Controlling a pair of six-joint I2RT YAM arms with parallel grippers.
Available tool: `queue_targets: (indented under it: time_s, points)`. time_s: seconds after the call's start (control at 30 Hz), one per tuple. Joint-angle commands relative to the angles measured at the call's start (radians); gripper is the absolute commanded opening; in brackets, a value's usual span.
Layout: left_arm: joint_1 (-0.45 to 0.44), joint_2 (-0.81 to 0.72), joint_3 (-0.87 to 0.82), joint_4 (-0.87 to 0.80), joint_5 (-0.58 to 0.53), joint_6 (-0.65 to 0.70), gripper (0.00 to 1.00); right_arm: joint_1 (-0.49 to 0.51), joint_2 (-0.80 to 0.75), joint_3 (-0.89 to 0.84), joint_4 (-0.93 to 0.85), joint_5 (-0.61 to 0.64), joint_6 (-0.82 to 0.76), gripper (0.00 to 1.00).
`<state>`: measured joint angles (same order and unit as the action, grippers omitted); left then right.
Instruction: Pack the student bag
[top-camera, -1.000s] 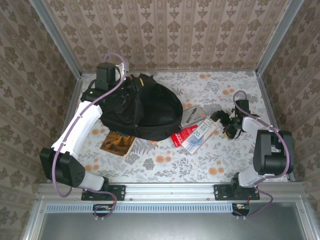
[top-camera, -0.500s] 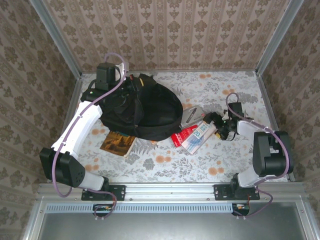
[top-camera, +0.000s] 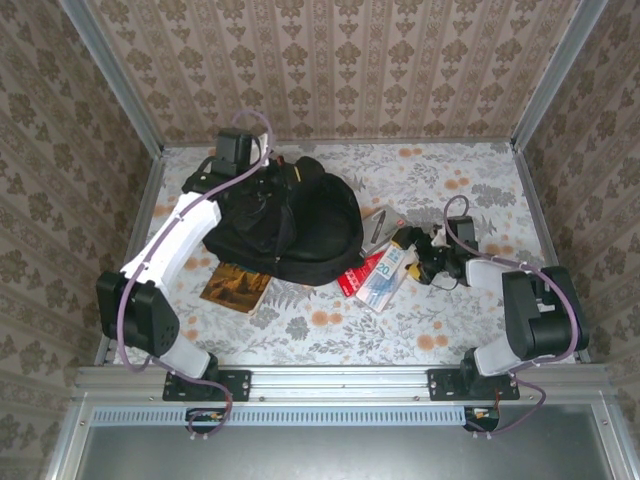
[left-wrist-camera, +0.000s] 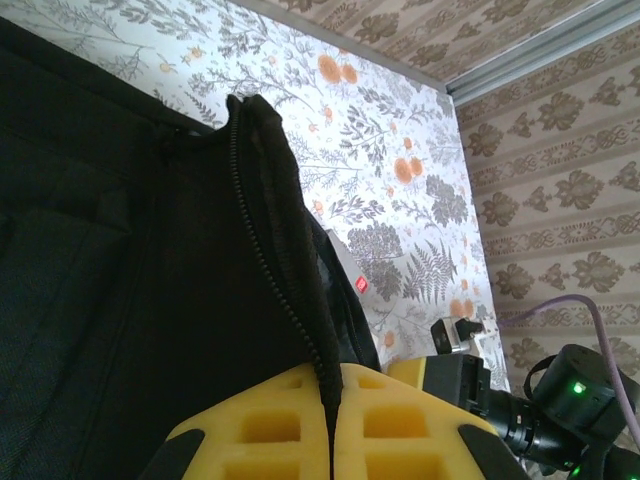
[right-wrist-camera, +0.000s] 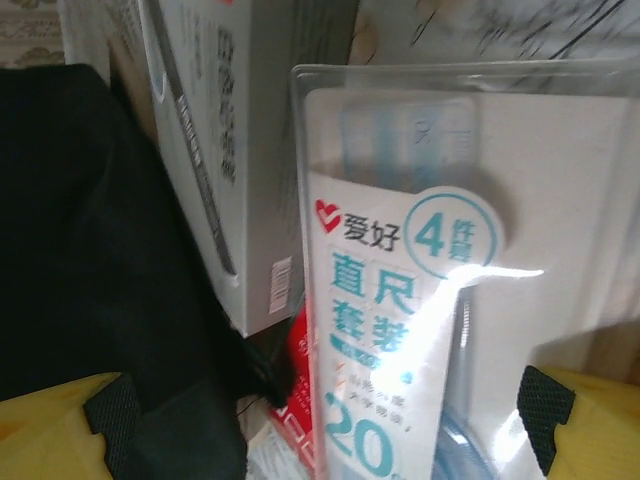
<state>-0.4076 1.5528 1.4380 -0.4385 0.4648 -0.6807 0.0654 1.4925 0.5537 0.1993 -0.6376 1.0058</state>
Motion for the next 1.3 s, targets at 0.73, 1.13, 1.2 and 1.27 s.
queue_targets:
  time_s: [0.73,1.13,1.2,1.27]
  points:
    - [-0.238,-0.019,0.246,-0.376,-0.197,0.271,0.54,0.047,-0.337,0.027,-0.597,0.281,-0.249,0.99]
    - [-0.527,0.197,0.122,-0.203,-0.017,0.171,0.69,0.041,-0.432,-0.055,-0.612,0.318,-0.223,1.0]
    - [-0.551,0.244,0.128,-0.194,-0.031,0.168,0.73,0.027,-0.473,-0.069,-0.643,0.376,-0.201,1.0]
    - [-0.563,0.289,0.127,-0.179,-0.047,0.154,0.74,-0.007,-0.524,-0.089,-0.65,0.392,-0.178,1.0]
